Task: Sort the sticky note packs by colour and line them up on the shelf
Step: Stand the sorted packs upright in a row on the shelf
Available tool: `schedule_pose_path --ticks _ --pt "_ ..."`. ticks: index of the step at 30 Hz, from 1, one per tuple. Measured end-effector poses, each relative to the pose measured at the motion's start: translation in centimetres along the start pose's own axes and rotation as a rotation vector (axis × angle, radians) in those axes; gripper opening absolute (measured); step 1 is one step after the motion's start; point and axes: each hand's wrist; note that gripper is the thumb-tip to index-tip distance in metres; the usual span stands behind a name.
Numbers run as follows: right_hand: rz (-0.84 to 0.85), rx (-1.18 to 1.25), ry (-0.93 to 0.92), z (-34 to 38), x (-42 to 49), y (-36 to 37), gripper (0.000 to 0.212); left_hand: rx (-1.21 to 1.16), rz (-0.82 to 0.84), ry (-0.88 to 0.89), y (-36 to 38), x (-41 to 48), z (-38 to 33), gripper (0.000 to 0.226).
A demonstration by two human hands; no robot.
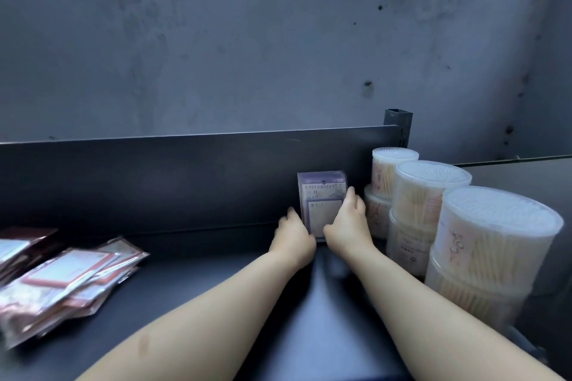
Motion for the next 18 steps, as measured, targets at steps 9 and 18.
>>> schedule_pose_path --ticks 9,18 --pt "-0.015 -0.113 -0.432 4.5 -2.9 1.0 0.031 0.090 -0.053 0.081 -7.9 -2.7 4.3 0.054" --pt "0.325 -0.111 -0.483 11.6 -8.4 8.1 0.031 0.211 -0.197 0.027 -18.7 -8.1 14.3 0.046"
Point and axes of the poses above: each hand's wrist, its own x-axis towards the middle knuckle, its own y-axis out of the palm, z = x × y, and after that the axes turned 2 degrees about -z, right-handed
